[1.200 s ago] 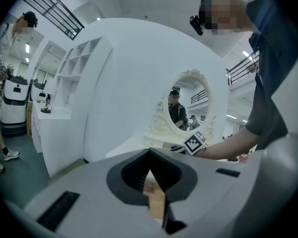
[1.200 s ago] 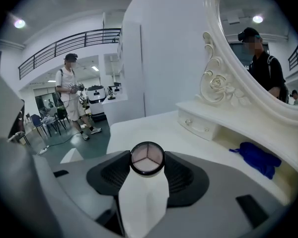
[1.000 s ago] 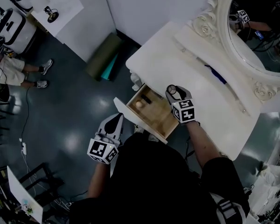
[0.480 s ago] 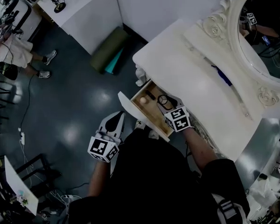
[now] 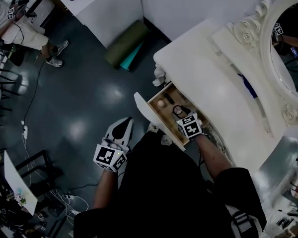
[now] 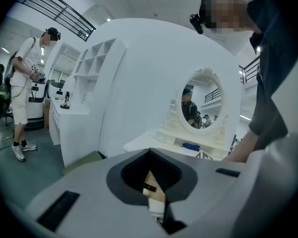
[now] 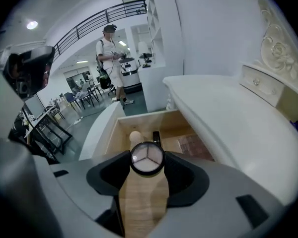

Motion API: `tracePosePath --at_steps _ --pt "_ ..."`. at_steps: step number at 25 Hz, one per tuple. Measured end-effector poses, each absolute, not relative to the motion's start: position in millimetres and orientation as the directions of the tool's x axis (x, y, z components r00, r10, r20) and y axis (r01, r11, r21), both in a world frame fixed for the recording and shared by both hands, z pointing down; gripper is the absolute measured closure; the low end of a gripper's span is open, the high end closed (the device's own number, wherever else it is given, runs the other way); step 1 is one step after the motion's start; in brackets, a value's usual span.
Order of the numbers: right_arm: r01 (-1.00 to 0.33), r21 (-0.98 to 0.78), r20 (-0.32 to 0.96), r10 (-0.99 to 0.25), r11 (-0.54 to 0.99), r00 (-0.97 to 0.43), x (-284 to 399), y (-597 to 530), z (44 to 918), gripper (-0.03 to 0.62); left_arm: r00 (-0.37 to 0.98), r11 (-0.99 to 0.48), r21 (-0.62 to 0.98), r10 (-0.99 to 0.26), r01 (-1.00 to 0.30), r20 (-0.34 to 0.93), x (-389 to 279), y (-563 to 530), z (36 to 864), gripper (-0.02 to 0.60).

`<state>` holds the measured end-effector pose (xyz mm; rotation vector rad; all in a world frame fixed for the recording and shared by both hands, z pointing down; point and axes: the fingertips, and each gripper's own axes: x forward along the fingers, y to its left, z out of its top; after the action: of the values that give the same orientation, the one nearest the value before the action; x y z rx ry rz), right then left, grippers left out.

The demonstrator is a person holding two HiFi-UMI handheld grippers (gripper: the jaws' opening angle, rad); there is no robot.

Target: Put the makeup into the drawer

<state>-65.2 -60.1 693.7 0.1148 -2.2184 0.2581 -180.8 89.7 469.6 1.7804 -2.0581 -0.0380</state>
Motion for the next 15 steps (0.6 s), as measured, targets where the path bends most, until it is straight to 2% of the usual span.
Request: tracePosePath --at_steps 6,15 --pt "-0.186 -0.152 0.835 0.025 0.971 -0.55 -61.8 -55.5 729.0 0.365 -0.121 0.218 0.29 -0.941 -0.932 0.317 -188.0 94.3 475.9 0.561" --pt "-0.138 -0.118 0.893 0.044 0.983 -0.448 -59.0 -53.6 764.4 0.365 -0.155 0.273 0.297 -0.917 -0.915 0.367 -198.2 106.6 488.0 0.561"
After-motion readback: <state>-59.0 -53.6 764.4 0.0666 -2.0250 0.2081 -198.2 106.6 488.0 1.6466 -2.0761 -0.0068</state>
